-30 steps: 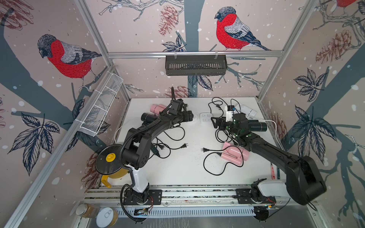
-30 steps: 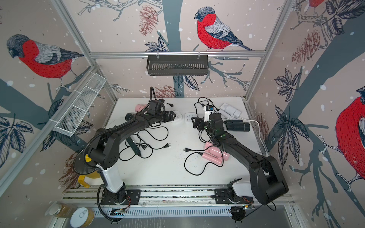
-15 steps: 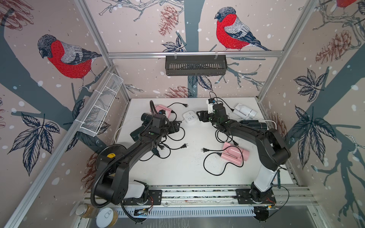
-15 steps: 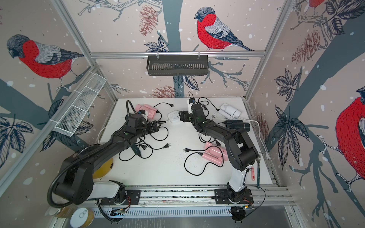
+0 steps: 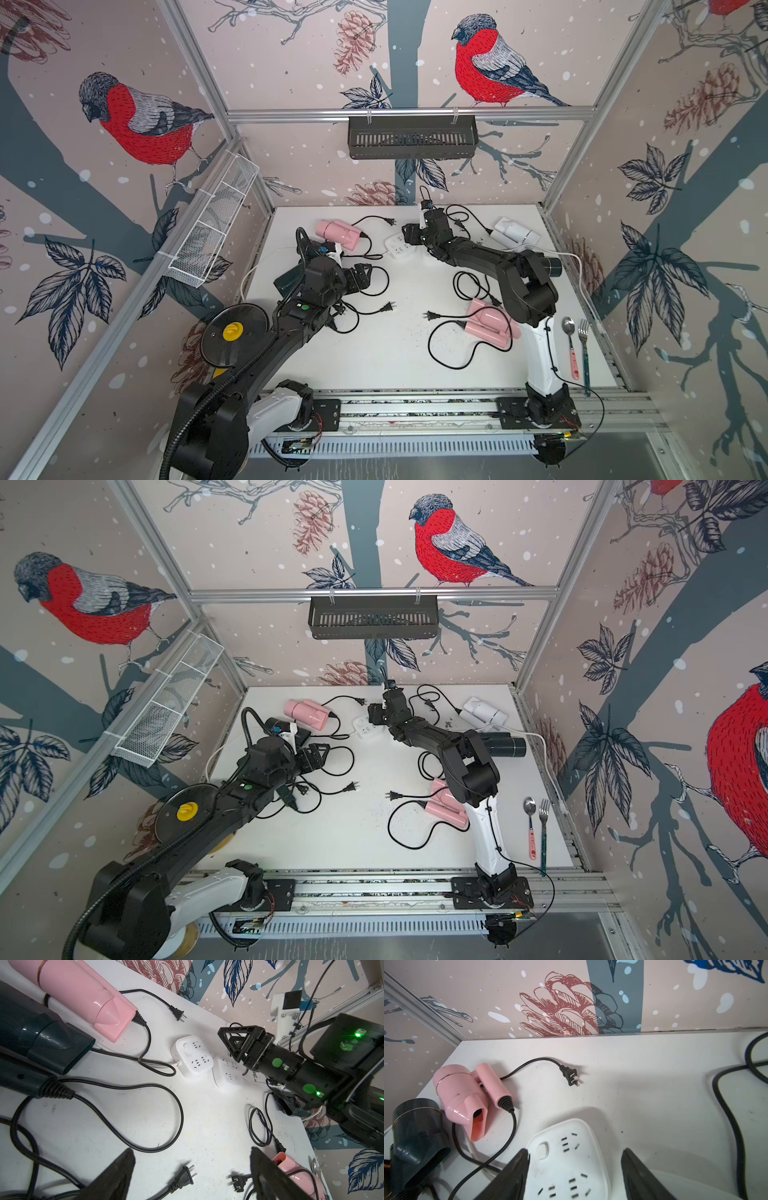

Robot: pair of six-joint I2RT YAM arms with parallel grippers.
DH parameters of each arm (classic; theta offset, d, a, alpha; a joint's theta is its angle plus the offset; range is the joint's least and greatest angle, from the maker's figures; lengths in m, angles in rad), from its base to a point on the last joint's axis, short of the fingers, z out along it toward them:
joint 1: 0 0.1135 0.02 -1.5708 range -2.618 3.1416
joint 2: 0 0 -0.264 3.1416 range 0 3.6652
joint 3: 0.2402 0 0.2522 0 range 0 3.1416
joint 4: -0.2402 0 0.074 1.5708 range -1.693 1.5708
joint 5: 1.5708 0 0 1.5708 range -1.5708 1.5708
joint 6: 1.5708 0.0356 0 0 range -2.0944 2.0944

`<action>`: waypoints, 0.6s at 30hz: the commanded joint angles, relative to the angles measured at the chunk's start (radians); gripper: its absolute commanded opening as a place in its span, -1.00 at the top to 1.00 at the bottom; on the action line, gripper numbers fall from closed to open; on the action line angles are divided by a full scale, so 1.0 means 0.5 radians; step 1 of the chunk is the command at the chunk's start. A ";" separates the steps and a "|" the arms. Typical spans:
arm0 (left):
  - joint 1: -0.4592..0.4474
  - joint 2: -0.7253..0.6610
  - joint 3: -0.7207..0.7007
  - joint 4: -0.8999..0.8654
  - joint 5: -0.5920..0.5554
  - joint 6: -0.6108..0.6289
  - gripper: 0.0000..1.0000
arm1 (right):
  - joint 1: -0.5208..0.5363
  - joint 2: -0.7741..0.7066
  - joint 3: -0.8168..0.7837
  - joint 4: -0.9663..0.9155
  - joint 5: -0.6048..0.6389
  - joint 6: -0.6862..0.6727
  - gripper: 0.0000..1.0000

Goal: Charge the blow dryers
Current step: Move the socket to the center of the board.

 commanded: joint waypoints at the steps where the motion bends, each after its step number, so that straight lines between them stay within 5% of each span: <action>1: 0.002 -0.034 -0.045 0.121 -0.013 -0.010 -0.75 | 0.000 0.084 0.130 -0.088 0.041 -0.051 -0.42; 18: 0.003 0.004 -0.223 0.422 0.132 -0.091 -0.94 | -0.011 0.405 0.645 -0.385 0.181 -0.154 -0.40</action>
